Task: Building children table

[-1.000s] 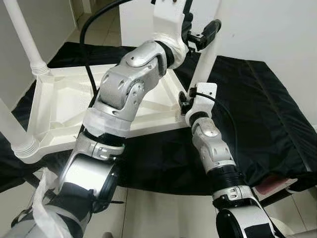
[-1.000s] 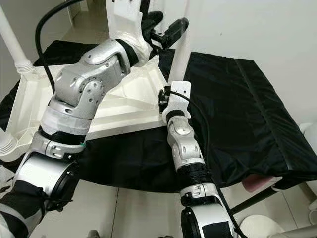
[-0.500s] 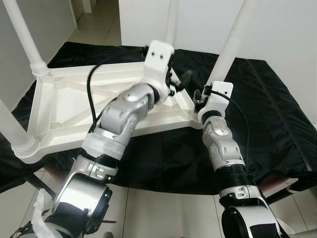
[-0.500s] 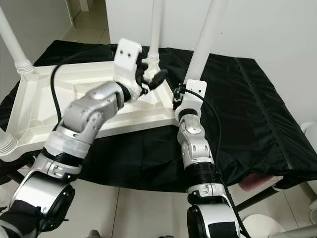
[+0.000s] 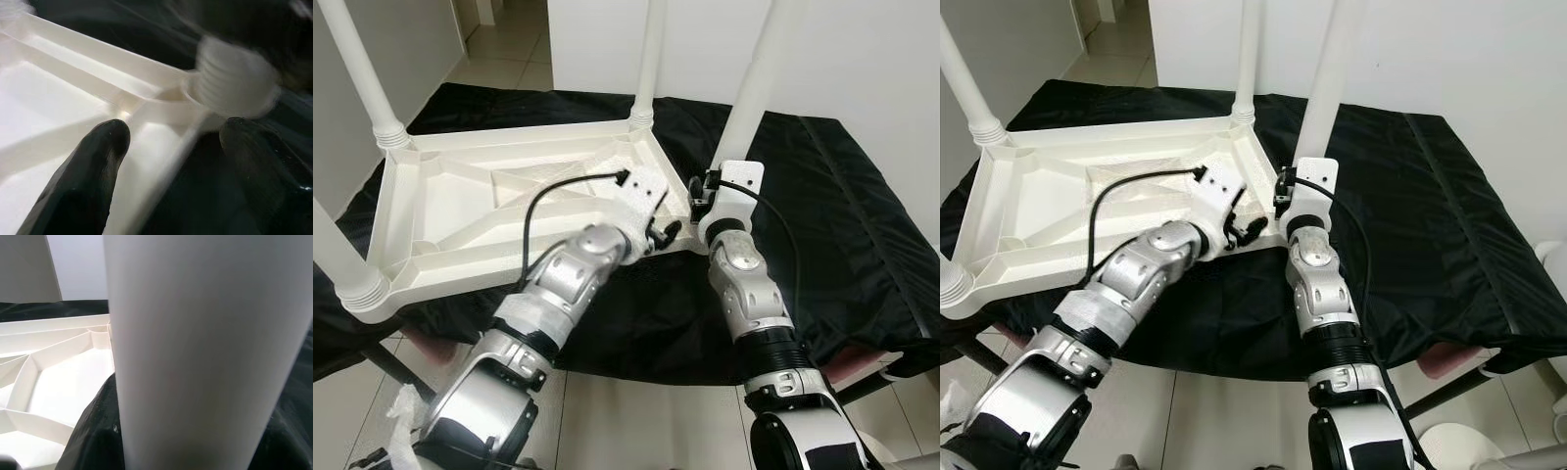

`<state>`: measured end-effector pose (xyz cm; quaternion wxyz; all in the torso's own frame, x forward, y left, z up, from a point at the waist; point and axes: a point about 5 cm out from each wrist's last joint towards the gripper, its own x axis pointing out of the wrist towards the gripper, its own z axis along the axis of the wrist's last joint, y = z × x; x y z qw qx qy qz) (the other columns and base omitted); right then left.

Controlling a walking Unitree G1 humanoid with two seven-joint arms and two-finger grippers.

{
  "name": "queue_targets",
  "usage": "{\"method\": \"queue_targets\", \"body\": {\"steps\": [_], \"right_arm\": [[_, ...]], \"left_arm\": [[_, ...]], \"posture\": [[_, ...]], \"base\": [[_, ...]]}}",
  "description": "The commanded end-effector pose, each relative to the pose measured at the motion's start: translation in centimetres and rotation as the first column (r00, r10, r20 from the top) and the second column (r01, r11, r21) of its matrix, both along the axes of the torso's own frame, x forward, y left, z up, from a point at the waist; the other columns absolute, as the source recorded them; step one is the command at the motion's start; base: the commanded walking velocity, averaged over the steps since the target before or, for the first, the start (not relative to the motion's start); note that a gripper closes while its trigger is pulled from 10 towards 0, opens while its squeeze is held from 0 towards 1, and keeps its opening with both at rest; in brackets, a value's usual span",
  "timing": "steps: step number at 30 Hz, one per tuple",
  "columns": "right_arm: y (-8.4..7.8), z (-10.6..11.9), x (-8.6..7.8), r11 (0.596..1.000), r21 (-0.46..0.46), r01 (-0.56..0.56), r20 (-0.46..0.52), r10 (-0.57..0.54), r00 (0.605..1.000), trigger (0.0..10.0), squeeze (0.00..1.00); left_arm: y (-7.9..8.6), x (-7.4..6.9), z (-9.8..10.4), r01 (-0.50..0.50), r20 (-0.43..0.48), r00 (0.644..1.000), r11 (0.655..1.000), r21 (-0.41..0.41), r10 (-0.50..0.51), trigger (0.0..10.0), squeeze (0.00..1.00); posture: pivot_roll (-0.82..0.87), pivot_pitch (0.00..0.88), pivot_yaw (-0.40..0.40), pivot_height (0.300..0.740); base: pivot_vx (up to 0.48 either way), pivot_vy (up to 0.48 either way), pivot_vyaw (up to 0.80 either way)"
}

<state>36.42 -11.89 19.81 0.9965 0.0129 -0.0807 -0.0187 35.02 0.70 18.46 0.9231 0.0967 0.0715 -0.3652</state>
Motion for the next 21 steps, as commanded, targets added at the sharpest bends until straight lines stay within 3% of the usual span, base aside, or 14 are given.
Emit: {"method": "queue_targets", "body": {"steps": [1,10,12,21], "right_arm": [[-0.1,0.3,-0.1,1.0,-0.009,0.004,0.015,-0.004,1.0,10.0,0.0],[-0.2,0.2,-0.2,1.0,-0.016,0.006,0.011,-0.006,1.0,10.0,0.0],[-0.2,0.2,-0.2,1.0,-0.017,0.006,0.01,-0.006,1.0,10.0,0.0],[-0.2,0.2,-0.2,1.0,-0.017,0.01,0.007,-0.01,1.0,10.0,0.0]], "left_arm": [[-0.3,-0.2,-1.3,0.031,-0.03,0.999,0.999,0.032,-0.03,10.0,0.0],[-0.3,0.6,-3.6,-0.072,-0.098,0.992,0.993,0.091,0.081,10.0,0.0],[-0.1,1.2,-3.8,-0.121,-0.1,0.986,0.988,0.1,0.131,10.0,0.0],[0.4,2.0,-3.8,-0.156,-0.094,0.981,0.981,0.117,0.167,10.0,0.0]], "posture": [[0.0,0.026,-0.03,0.74],[0.0,0.028,-0.029,0.74],[-0.01,0.029,-0.027,0.74],[-0.01,0.033,-0.021,0.74]], "base": [[0.0,0.0,0.0],[0.0,0.0,0.0],[0.0,0.0,0.0],[0.0,0.0,0.0]]}}
